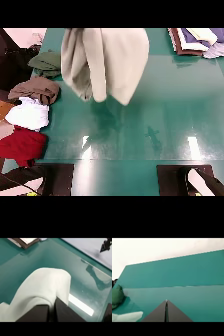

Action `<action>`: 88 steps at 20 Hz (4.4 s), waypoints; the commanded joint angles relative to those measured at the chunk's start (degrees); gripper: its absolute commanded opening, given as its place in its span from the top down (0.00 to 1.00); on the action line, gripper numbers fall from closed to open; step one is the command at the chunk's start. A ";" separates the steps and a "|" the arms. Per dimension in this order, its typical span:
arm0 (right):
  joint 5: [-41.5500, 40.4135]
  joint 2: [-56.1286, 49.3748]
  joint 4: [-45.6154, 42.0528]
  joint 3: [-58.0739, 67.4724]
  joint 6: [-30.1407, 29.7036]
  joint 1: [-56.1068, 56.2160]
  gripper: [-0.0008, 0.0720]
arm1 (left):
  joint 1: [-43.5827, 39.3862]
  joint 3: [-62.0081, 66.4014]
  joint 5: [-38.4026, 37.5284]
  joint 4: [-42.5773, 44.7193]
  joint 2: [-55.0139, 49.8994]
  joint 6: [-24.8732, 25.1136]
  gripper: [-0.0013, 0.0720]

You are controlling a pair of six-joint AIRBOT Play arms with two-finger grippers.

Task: Fold the shirts.

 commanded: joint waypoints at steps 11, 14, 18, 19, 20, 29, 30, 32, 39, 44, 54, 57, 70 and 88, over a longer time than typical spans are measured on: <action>5.18 0.07 -0.02 0.68 0.02 -0.02 0.97 | -5.99 -14.67 -0.74 3.08 -23.47 -4.66 0.21; 5.40 0.07 -1.77 0.68 0.02 0.00 0.97 | 0.74 -13.18 -7.63 3.08 -20.55 -3.41 0.21; 6.54 0.04 -4.50 0.63 0.04 0.00 0.97 | 11.06 -18.60 -11.15 3.93 -14.67 -2.93 0.21; 6.51 0.04 -4.50 0.63 0.02 0.00 0.97 | 12.59 -22.27 -11.28 3.91 -13.53 -2.14 0.21; 6.54 -0.07 -4.50 0.63 0.02 0.00 0.97 | 13.62 -26.95 -11.15 3.93 -12.61 -1.51 0.21; 14.03 -6.38 -3.85 0.63 0.04 0.46 0.97 | 14.03 -58.34 4.90 2.78 -11.67 0.13 0.21; 13.97 -6.82 -3.96 0.63 0.04 0.92 0.97 | 14.03 -59.08 5.75 2.27 -11.67 0.13 0.21; 13.94 -7.63 -3.96 0.63 0.04 2.10 0.97 | 13.55 -59.95 7.32 0.63 -11.67 0.46 0.21; 16.39 -10.80 -12.24 0.63 0.11 8.07 0.97 | 13.44 -59.58 14.71 -5.40 -11.56 0.96 0.95; 19.67 -12.55 -22.88 -9.73 2.45 11.58 0.97 | 13.46 -51.95 14.40 1.95 -5.75 0.96 0.95; -13.84 -26.67 -4.26 -39.01 -2.08 27.43 0.41 | 13.46 -46.23 11.72 4.13 -3.34 0.98 0.95; -17.73 -31.41 4.42 -39.01 -6.23 30.91 0.42 | 13.46 -46.23 11.82 4.46 -3.34 1.01 0.95; -20.52 -29.07 4.00 -27.96 -10.10 29.11 0.97 | 16.63 -42.36 14.08 9.40 -0.09 0.98 0.95; -6.32 2.01 -25.38 1.07 -5.92 18.80 0.97 | 21.55 -18.16 17.14 8.98 20.04 19.17 0.95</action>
